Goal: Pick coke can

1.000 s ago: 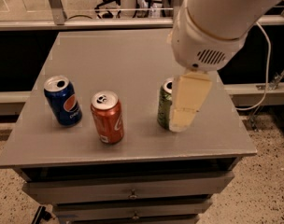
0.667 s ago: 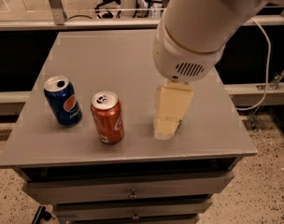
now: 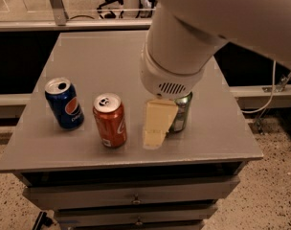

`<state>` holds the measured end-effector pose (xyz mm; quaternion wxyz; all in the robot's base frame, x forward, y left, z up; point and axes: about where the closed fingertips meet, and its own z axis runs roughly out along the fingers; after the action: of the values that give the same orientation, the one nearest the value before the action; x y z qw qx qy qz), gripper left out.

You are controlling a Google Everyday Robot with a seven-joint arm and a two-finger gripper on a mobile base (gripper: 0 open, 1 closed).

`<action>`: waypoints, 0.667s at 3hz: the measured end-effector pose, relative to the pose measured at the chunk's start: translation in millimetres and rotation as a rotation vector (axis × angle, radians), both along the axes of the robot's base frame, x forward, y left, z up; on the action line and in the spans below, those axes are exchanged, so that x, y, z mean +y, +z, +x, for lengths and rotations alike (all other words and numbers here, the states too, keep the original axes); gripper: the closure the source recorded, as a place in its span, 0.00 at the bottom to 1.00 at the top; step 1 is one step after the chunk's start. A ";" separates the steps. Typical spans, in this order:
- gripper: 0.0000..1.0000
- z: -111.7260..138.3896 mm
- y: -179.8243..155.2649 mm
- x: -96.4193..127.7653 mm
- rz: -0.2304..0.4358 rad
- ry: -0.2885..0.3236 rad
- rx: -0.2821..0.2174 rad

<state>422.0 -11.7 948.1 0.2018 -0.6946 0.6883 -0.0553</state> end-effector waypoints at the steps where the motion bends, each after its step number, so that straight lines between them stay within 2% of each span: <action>1: 0.00 3.0 -11.0 -1.0 0.031 -0.027 -0.038; 2: 0.00 8.9 -27.0 -8.5 0.076 -0.047 -0.044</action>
Offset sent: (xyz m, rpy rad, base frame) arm 0.0208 -0.0242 -0.0623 0.1373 -0.0184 -0.0783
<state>430.9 -20.2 921.2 0.2419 -0.6685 0.7015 -0.0493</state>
